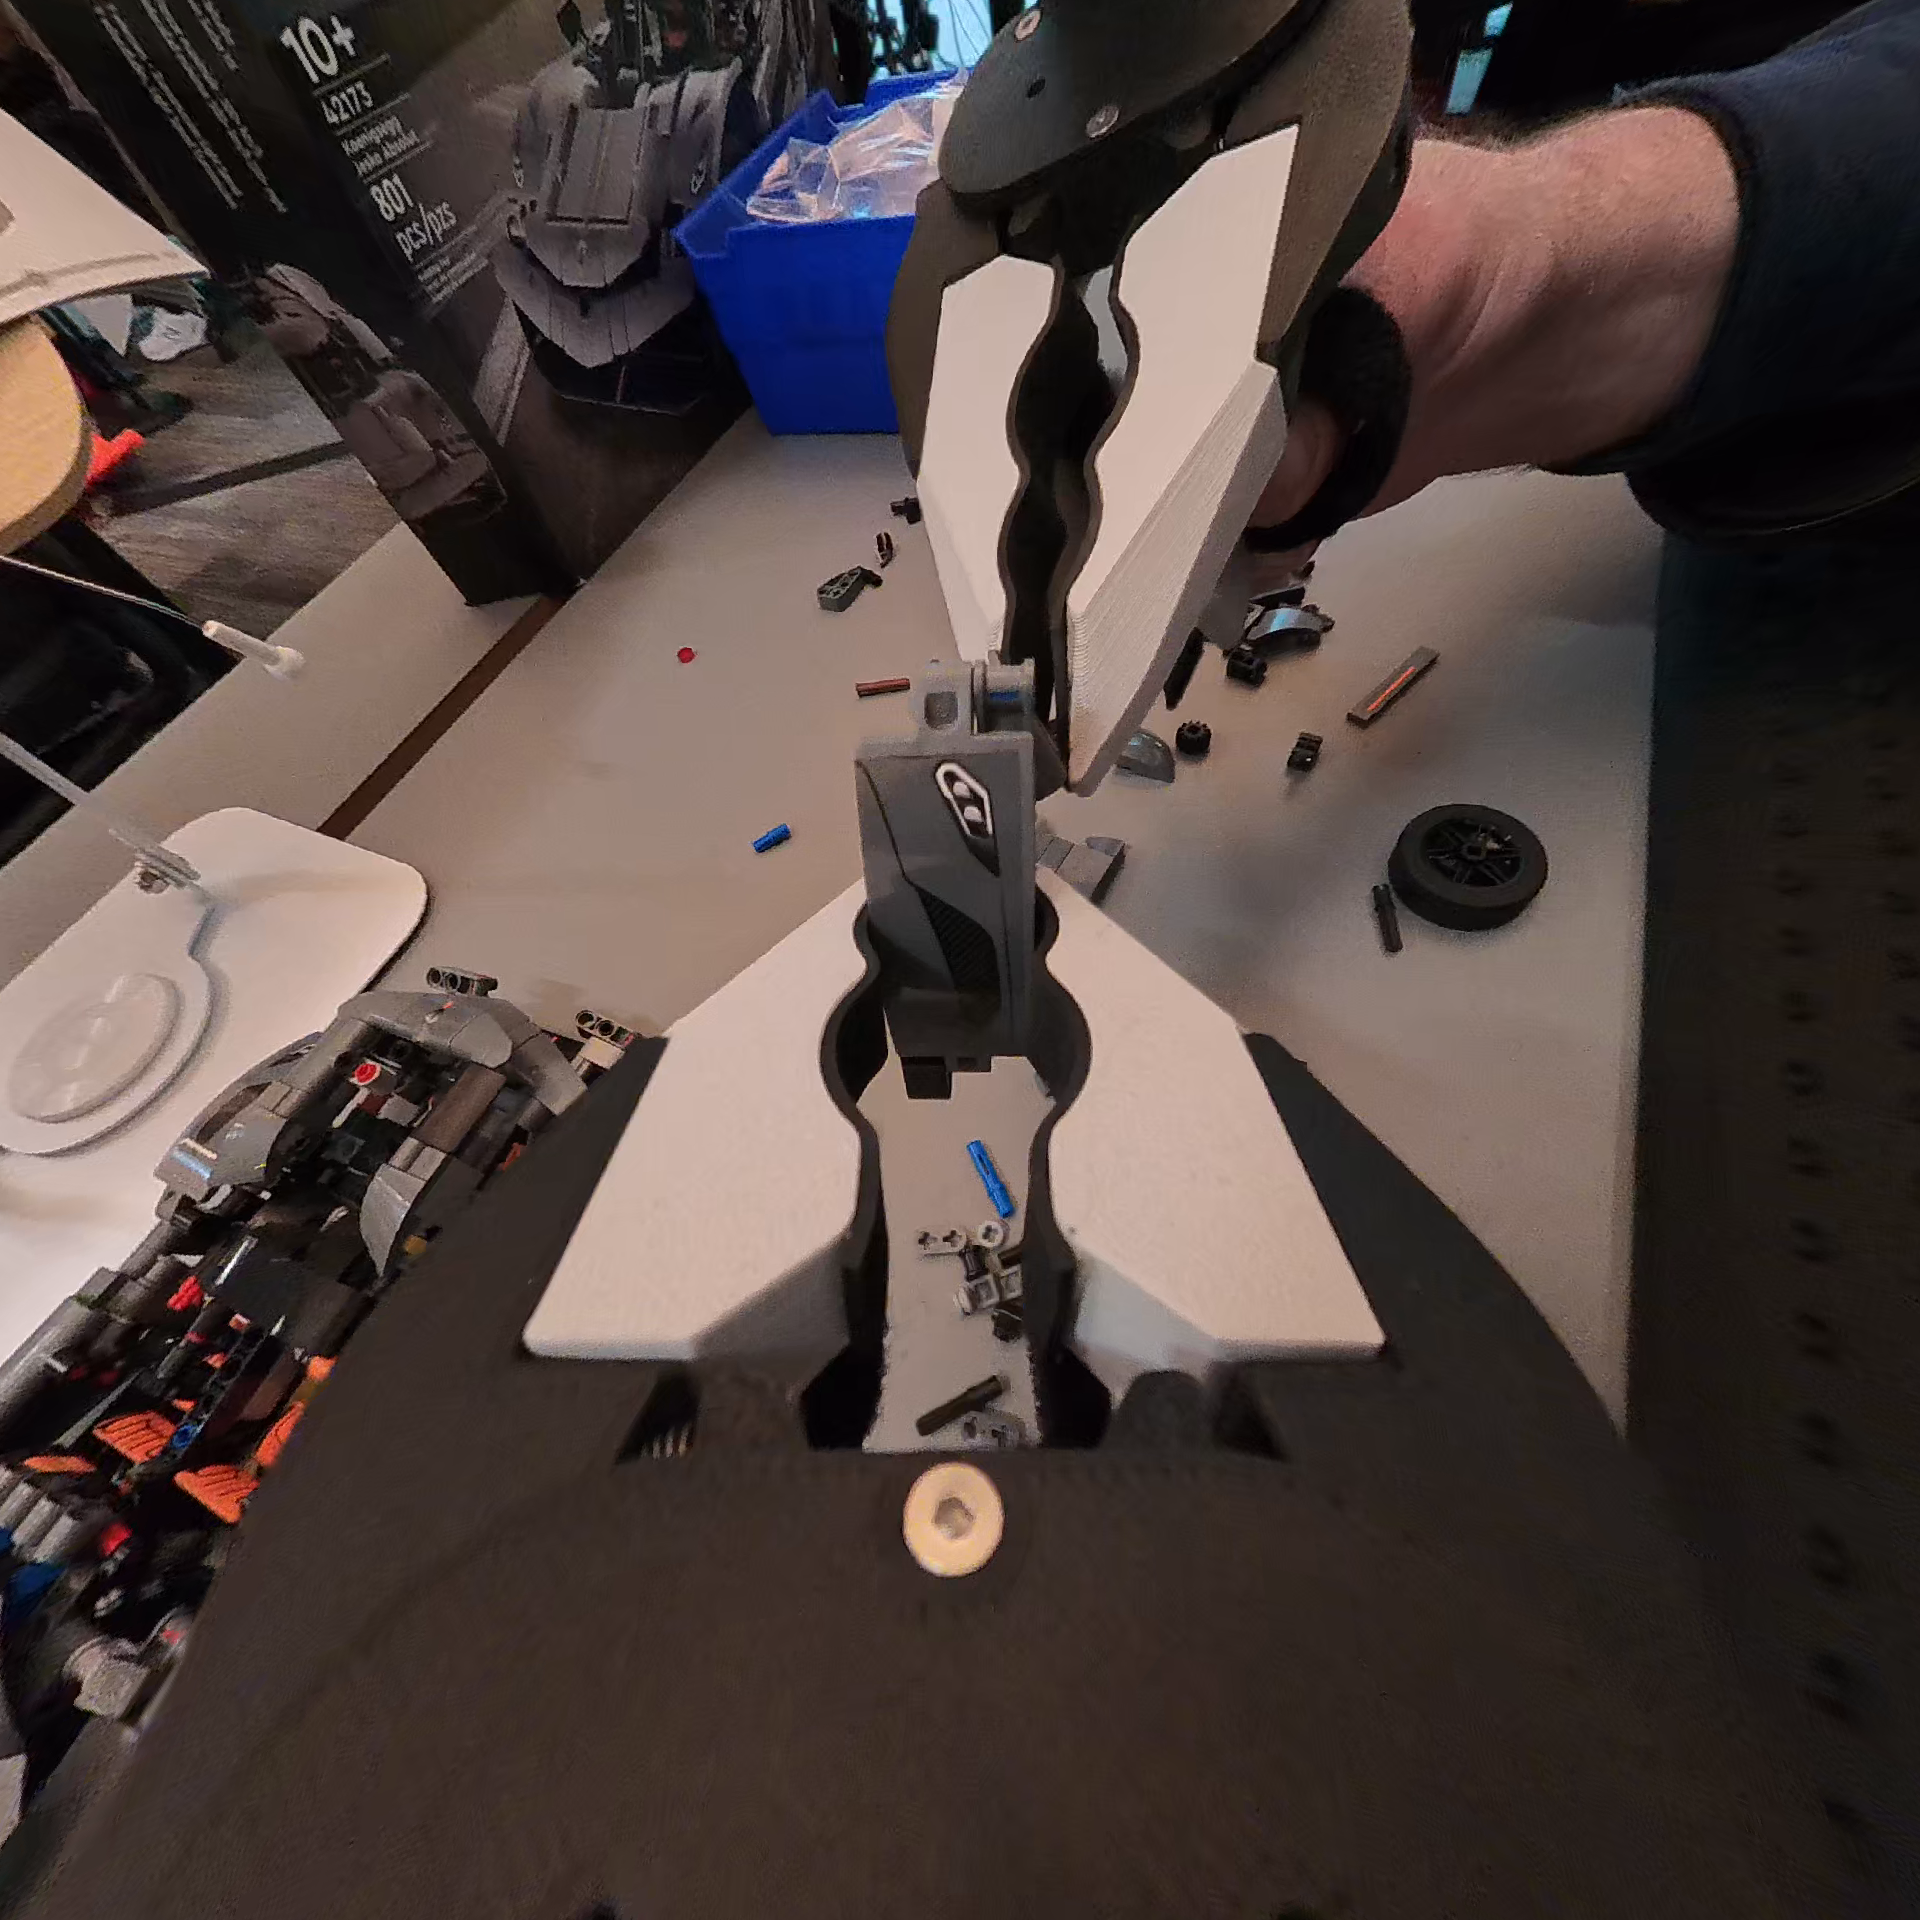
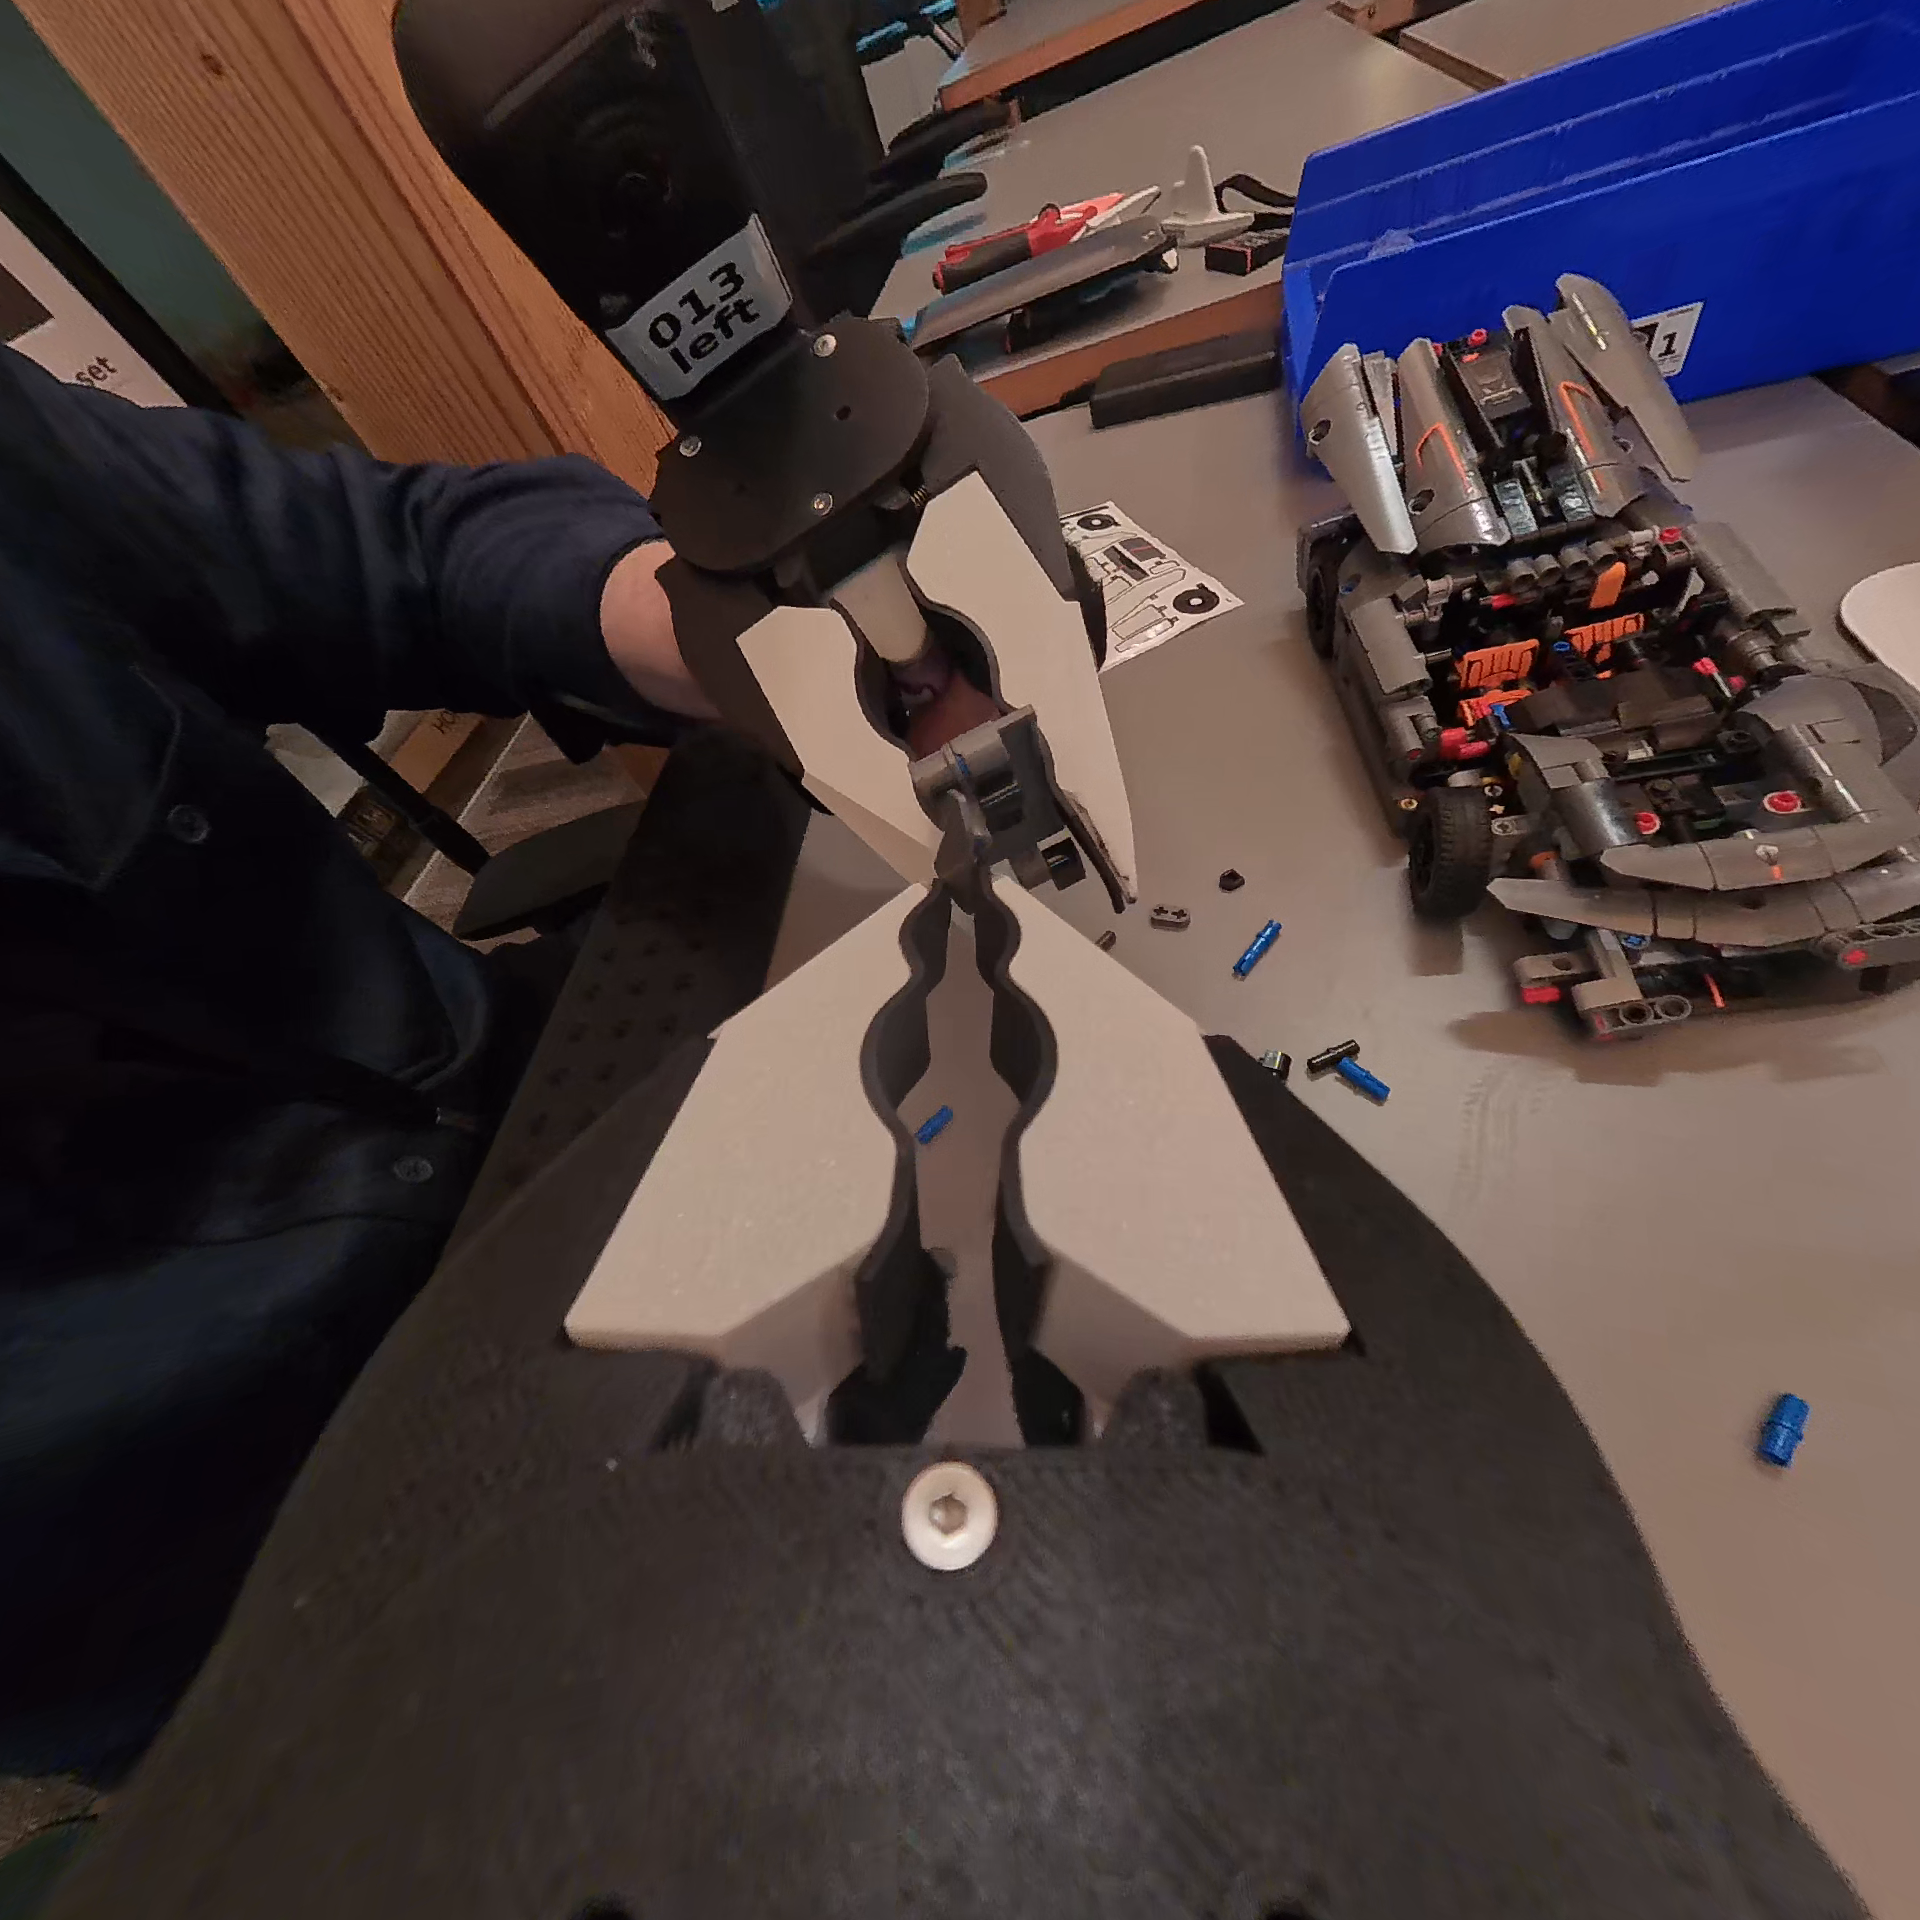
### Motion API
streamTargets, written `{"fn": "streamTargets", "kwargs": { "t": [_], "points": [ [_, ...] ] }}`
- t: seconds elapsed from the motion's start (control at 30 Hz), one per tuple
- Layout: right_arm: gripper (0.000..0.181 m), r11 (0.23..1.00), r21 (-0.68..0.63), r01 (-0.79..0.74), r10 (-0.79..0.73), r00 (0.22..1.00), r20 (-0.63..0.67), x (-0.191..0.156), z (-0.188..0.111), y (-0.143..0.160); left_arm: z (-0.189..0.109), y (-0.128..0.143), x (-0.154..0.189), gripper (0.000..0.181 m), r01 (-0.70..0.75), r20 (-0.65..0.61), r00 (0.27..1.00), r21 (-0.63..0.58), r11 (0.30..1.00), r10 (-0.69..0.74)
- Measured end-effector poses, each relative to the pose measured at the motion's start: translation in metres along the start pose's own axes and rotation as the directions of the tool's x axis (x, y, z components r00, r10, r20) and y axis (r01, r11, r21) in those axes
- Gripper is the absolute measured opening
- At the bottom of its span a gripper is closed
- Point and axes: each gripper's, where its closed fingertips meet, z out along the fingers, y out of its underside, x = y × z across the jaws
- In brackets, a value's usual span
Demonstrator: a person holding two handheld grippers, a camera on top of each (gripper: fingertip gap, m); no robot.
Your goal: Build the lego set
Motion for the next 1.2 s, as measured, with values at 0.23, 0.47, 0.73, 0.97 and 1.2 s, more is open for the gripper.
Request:
{"fn": "streamTargets", "kwargs": {
  "t": [0.23, 0.47, 0.73, 0.97, 1.2],
  "points": [
    [0.002, 0.996, -0.017, 0.082, -0.083, 0.995, -0.048, 0.0, 0.001, 0.001, -0.001, 0.003, 0.003, 0.018, 0.069, -0.036, 0.997, -0.012, 0.998, -0.069],
    [0.002, 0.996, -0.029, 0.09, -0.091, 0.994, -0.054, 0.001, 0.001, 0.003, -0.002, 0.008, 0.003, 0.018, 0.07, -0.028, 0.997, -0.041, 0.997, -0.071],
    [0.002, 0.996, -0.029, 0.085, -0.086, 0.995, -0.054, 0.002, -0.001, 0.004, -0.002, 0.011, 0.001, 0.018, 0.046, -0.017, 0.999, -0.064, 0.997, -0.047],
    [0.001, 0.997, -0.009, 0.073, -0.073, 0.995, -0.063, 0.004, -0.005, 0.0, -0.002, 0.012, -0.001, 0.018, 0.055, -0.012, 0.998, -0.063, 0.996, -0.056],
    [0.0, 0.996, 0.003, 0.092, -0.091, 0.992, -0.083, 0.005, -0.008, -0.004, 0.0, 0.018, -0.001, 0.018, 0.048, -0.011, 0.999, -0.093, 0.995, -0.049]
  ]
}}
